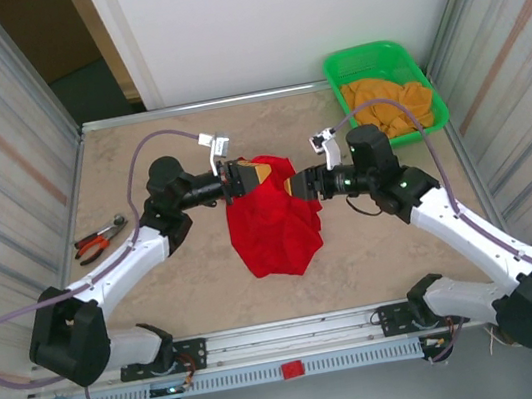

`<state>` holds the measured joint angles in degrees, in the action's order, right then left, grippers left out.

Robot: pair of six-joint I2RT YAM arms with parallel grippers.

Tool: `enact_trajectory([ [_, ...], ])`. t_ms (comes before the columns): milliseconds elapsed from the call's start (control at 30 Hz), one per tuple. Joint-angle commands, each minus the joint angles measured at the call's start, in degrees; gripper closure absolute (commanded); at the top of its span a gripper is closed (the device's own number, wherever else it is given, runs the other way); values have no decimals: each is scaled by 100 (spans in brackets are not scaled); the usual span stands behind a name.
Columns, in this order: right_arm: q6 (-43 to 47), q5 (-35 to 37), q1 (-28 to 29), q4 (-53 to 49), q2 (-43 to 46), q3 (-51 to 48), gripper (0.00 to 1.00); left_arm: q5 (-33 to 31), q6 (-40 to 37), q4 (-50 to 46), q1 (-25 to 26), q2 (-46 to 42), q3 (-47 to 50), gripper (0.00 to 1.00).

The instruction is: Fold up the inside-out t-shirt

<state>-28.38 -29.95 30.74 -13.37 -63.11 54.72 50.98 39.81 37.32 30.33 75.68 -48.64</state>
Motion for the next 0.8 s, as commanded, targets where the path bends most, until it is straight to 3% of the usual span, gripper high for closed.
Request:
enact_trajectory([
  [0,265,88,9,-7,-21,267,50,4,-7,109,-44,-142,-42,100],
  [467,178,-142,62,236,-264,145,51,-157,20,179,-44,-80,-25,100],
  [567,116,-230,69,314,-201,-18,63,-388,27,223,-44,-97,8,100],
  [700,87,-372,63,370,-151,-58,99,-622,1,223,-53,-88,20,100],
  [767,88,-403,38,366,-127,-19,100,-707,17,241,-62,-84,44,100],
])
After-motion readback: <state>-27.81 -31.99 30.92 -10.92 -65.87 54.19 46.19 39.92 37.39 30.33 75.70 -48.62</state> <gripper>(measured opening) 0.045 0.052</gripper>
